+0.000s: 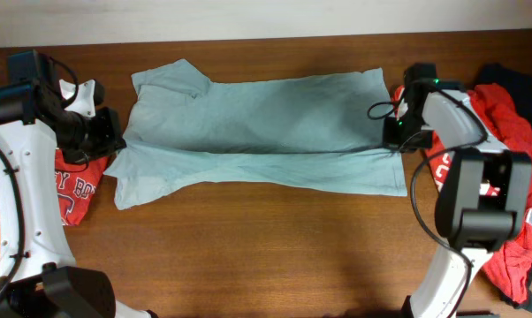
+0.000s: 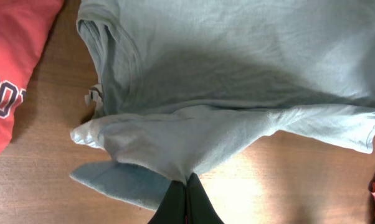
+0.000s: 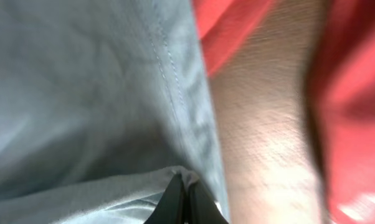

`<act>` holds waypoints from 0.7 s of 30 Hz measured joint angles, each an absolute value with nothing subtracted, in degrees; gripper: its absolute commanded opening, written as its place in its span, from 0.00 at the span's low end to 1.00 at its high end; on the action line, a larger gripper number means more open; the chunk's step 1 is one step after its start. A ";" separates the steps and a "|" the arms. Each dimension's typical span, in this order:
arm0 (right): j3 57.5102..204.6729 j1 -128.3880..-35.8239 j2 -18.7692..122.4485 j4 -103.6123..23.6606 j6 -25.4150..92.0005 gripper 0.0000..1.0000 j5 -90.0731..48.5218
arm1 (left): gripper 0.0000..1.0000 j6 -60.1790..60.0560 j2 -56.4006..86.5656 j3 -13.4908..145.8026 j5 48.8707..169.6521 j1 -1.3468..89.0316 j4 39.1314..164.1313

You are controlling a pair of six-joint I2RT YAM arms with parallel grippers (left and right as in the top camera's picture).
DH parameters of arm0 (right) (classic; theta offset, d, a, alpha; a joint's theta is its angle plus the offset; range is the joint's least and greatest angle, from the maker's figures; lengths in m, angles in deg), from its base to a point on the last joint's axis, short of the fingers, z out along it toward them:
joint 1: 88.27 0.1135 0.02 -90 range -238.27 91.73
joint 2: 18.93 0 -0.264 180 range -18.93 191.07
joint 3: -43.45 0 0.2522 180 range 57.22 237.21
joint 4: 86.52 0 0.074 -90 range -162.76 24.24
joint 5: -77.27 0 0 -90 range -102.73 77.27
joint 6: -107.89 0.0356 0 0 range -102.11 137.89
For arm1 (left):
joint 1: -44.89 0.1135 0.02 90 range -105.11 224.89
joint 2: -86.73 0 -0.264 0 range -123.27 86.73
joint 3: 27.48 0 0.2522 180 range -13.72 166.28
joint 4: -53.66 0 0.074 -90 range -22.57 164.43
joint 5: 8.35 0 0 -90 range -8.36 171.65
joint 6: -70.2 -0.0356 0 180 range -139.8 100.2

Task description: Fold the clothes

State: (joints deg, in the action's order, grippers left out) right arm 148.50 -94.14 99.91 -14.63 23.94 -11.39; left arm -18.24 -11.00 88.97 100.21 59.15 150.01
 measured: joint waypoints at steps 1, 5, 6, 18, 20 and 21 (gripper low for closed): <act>149.24 -94.14 98.27 -13.43 23.94 0.04 -10.73 | 0.00 -18.28 -11.00 88.97 100.21 59.15 150.36; 152.00 -94.14 87.59 -7.59 23.92 0.04 -7.74 | 0.00 -18.65 -10.98 88.97 98.62 59.15 153.75; 152.24 -94.14 84.90 -5.67 23.94 0.04 -7.13 | 0.00 -18.67 -10.98 88.97 97.61 59.15 154.78; 152.68 -94.14 76.05 11.73 23.96 0.04 -5.25 | 0.00 -18.69 -6.33 88.97 94.66 59.15 158.69; 152.68 -94.14 76.05 12.23 23.94 0.05 -5.22 | 0.00 -18.67 -6.33 88.97 94.66 59.15 158.36; 152.68 -94.14 76.05 11.07 23.94 0.09 -5.20 | 0.00 -18.67 -6.33 88.97 94.66 59.15 157.57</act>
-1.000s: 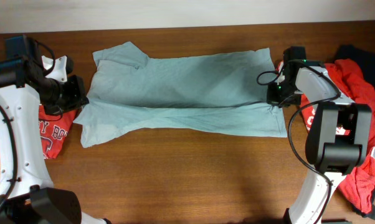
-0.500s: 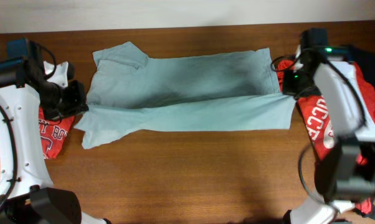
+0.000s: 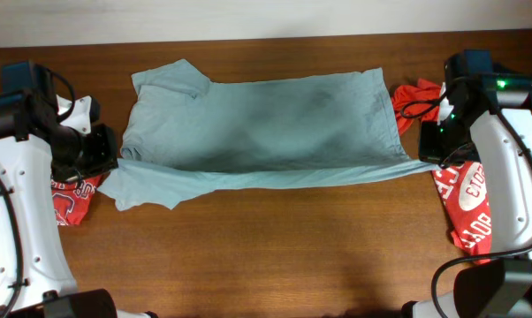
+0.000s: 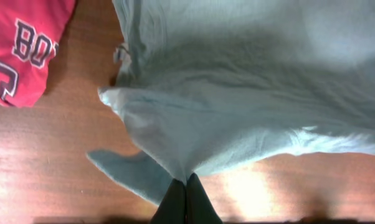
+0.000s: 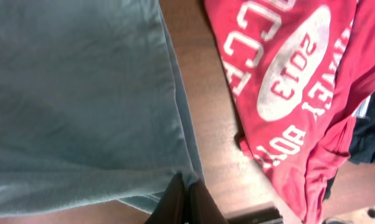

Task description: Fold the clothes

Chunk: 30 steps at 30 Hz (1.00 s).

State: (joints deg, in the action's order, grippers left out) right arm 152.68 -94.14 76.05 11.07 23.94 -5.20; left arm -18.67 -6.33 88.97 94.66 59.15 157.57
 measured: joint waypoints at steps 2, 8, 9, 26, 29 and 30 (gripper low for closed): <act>152.68 -94.14 76.05 8.01 23.94 0.13 -5.05 | 0.00 -18.43 -6.33 88.97 94.66 59.15 154.82; 152.68 -94.14 76.83 6.57 23.94 0.13 -5.01 | 0.01 -18.24 -6.33 88.06 94.66 59.15 148.96; 152.68 -94.14 77.07 6.61 23.94 0.13 -4.98 | 0.01 -18.21 -6.33 87.12 94.68 59.15 147.98; 148.26 -94.14 81.77 -0.86 23.89 0.29 -8.35 | 0.01 -18.21 -6.33 79.27 95.40 59.15 141.62; 141.86 -94.14 81.79 -6.74 24.00 0.32 -11.76 | 0.01 -18.21 -6.33 79.23 95.64 59.15 141.55; 140.74 -94.14 81.79 -7.77 23.89 0.33 -12.09 | 0.01 -18.19 -6.33 79.20 95.75 59.15 141.57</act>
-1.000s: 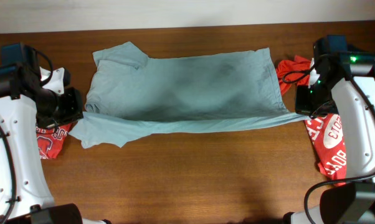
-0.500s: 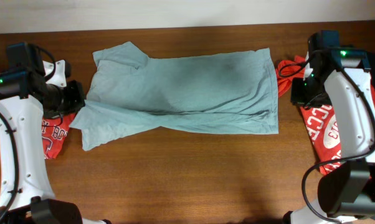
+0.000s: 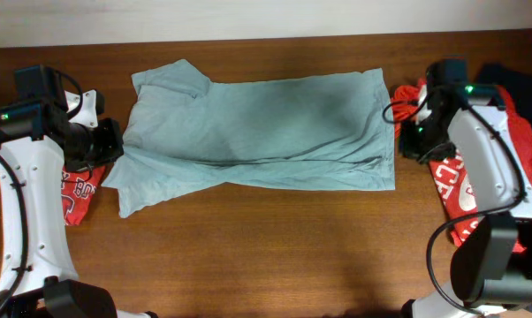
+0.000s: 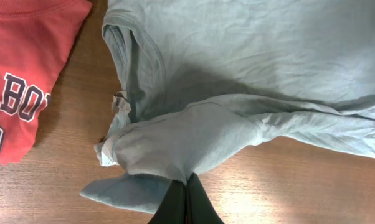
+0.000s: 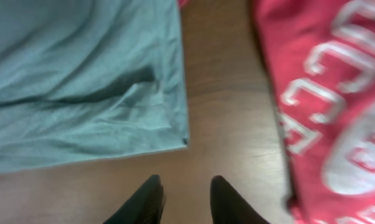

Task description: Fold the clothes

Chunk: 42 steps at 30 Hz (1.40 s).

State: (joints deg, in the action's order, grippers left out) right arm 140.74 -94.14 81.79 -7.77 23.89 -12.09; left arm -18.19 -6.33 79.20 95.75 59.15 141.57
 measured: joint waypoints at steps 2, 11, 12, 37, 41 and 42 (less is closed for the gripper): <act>136.26 -94.14 81.88 -12.67 23.87 0.37 -13.38 | 0.01 -18.21 -6.33 79.20 95.80 59.15 141.57; 124.79 -94.14 83.04 -30.46 23.94 0.45 -19.39 | 0.01 -18.19 -6.33 79.18 95.78 59.15 141.60; 124.76 -94.14 83.61 -31.79 23.94 0.45 -19.65 | 0.00 -18.19 -6.33 79.16 95.78 59.15 141.60; 124.70 -94.14 89.16 -37.01 24.11 0.04 -20.68 | 0.01 -18.19 -6.33 79.16 95.78 59.15 141.62; 125.29 -94.14 89.14 -33.19 24.13 0.04 -20.79 | 0.00 -18.19 -6.33 79.16 95.78 59.15 141.60; 125.99 -94.14 88.92 -31.40 24.11 0.04 -20.55 | 0.01 -18.19 -6.33 79.16 95.78 59.15 141.60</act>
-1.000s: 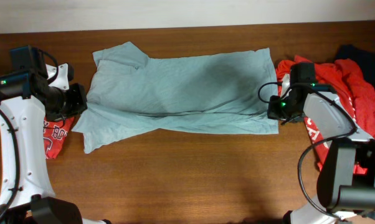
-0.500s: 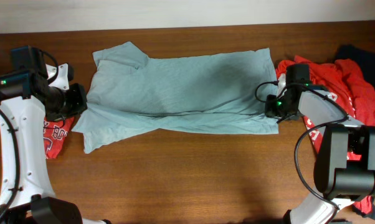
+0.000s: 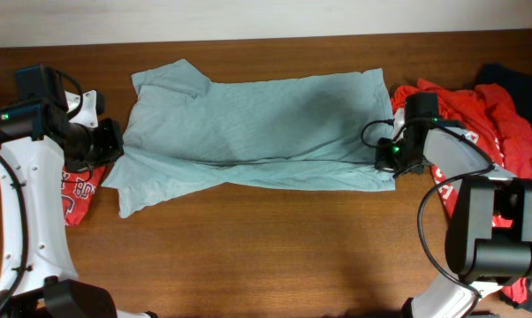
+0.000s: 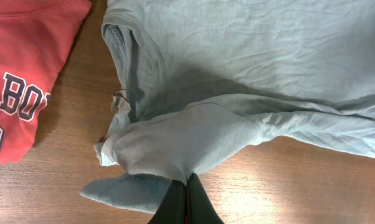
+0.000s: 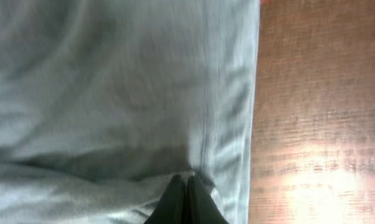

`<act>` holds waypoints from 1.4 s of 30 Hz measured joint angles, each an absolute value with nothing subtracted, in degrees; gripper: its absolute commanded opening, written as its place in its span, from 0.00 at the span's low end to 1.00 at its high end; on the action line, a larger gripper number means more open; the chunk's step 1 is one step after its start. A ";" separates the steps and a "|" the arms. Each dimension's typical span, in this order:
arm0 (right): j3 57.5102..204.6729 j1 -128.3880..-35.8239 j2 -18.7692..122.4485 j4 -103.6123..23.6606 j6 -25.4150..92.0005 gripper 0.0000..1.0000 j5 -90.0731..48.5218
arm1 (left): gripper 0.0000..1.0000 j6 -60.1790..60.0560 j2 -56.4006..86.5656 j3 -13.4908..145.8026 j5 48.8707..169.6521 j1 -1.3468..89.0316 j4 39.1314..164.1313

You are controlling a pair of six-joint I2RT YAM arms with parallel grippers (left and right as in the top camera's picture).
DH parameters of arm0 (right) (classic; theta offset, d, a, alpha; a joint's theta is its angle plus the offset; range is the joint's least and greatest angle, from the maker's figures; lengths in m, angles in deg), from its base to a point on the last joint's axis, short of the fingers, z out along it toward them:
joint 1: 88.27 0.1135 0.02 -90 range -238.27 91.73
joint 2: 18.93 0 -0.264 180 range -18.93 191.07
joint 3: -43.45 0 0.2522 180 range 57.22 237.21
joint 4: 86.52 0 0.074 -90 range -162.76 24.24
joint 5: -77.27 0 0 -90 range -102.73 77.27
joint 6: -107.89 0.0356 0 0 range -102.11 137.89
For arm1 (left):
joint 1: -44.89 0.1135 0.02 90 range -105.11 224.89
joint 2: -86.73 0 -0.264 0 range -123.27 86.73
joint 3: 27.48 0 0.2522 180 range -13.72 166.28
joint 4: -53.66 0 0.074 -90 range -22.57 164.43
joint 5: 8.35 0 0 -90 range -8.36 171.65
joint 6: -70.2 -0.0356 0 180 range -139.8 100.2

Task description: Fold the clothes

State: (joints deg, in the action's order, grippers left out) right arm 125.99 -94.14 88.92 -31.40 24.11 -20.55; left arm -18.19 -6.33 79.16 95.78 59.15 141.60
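Note:
A pale blue-grey T-shirt (image 3: pixel 257 124) lies spread across the wooden table, its near edge folded up in a loose ridge, one sleeve (image 3: pixel 135 196) trailing at the near left. My left gripper (image 4: pixel 187 180) is shut on a bunched fold of the shirt (image 4: pixel 175 143) at its left side. At the shirt's right hem my right gripper (image 5: pixel 186 180) is shut on the cloth beside a seam (image 5: pixel 205 112). In the overhead view the left gripper (image 3: pixel 116 146) and the right gripper (image 3: pixel 388 161) sit at the shirt's two ends.
A red printed shirt (image 3: pixel 72 190) lies under my left arm at the table's left edge. A heap of red (image 3: pixel 478 110) and dark clothes (image 3: pixel 513 79) fills the right end. Bare wood (image 3: pixel 266 247) runs along the front.
My right gripper, open over bare wood just off the shirt's near right corner, now is shut on the right hem. The left gripper and the shirt's left side have not moved.
Both grippers first held the shirt's ends, its near part lying folded on the table. Then they held that edge stretched taut between them. Afterwards the shirt lay narrower and the right gripper was open off it; now it grips the right hem again.

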 measured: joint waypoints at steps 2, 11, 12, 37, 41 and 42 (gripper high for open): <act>128.33 -94.14 87.76 -27.05 24.13 0.04 -19.67 | 0.01 -18.19 -6.33 79.16 95.78 59.15 141.51; 141.48 -94.14 74.73 -9.26 24.13 0.04 -13.01 | 0.00 -18.21 -6.33 79.16 95.73 59.15 141.71; 141.88 -94.14 73.58 -7.81 24.11 0.04 -12.24 | 0.00 -18.19 -6.33 79.16 95.73 59.15 141.73; 142.21 -94.14 79.94 -14.57 24.09 0.04 -10.08 | 0.00 -15.63 -6.50 79.16 95.75 59.15 136.83; 142.21 -94.14 82.12 -16.71 24.11 0.04 -9.95 | 0.00 -15.63 -9.95 79.16 95.73 59.15 135.37; 142.21 -94.14 82.65 -17.34 24.07 0.04 -9.95 | 0.00 -15.61 -10.96 79.16 95.75 59.15 134.58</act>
State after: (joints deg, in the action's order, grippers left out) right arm 142.21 -94.14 82.65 -17.34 24.07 -9.95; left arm -15.61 -10.96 79.16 95.75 59.15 134.58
